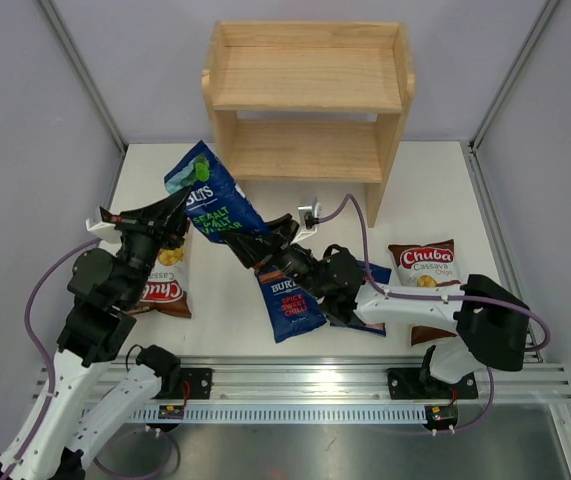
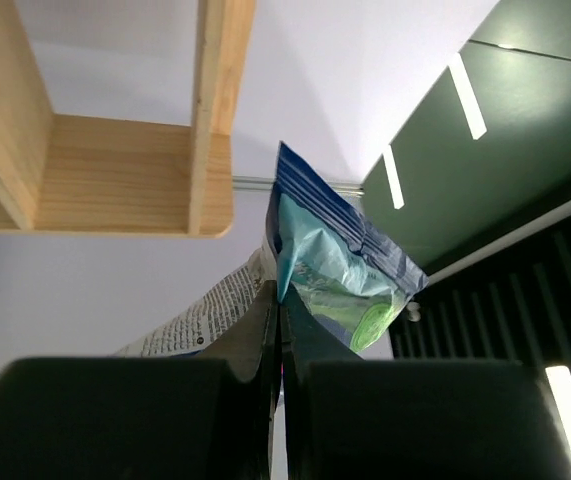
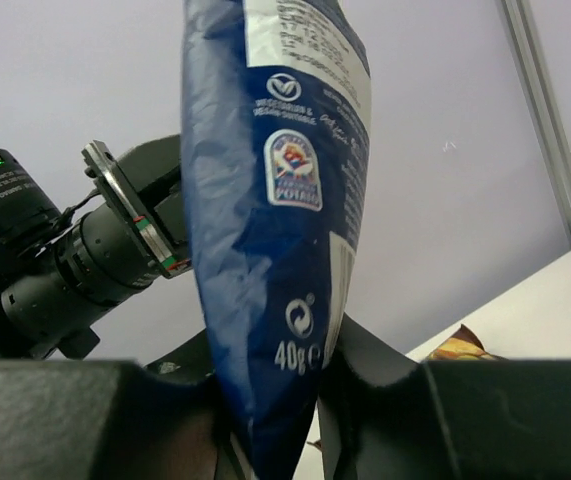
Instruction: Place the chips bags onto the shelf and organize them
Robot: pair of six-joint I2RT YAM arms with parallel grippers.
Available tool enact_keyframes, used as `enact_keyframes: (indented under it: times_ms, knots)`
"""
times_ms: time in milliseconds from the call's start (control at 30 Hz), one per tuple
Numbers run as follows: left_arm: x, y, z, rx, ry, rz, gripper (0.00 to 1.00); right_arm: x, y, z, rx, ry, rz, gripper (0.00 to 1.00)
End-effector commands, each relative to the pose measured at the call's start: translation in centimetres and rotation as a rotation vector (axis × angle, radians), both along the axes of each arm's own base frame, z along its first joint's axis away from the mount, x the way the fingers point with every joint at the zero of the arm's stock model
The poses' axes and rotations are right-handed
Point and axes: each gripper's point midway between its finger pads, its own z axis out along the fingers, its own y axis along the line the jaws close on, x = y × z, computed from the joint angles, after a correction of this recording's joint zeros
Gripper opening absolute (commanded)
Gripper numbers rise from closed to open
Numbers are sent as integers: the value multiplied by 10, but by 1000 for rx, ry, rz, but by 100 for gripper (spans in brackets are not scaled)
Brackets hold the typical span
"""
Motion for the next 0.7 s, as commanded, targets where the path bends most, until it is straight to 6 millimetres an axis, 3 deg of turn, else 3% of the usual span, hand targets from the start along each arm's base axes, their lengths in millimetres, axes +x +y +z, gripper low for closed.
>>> enact_keyframes:
  times_ms: [0,67,100,167,200,233,467,500,667]
  knots:
    - [-2,15,11,94,-43,96,0,-10,-33,41,79,-47,-41,22]
    - [4,7,0,125,-19,70,0,-11,-40,41,51,-28,-49,17]
    - [6,4,-5,136,-9,59,0,-12,-51,52,65,-25,-62,17]
    - [7,2,-10,155,-9,56,0,-10,-51,45,-11,15,-75,15]
    - [7,5,-11,171,-9,72,0,-11,-60,55,-16,14,-83,15]
    - [7,7,-12,187,-9,83,0,-8,-57,46,-101,56,-88,13]
    - [1,3,26,300,-203,107,0,-17,-66,45,-241,147,44,6]
    - [0,-1,33,315,-249,97,0,-21,-67,45,-266,161,72,0]
    - [-5,-1,34,379,-322,118,0,-27,-89,50,-286,196,109,0]
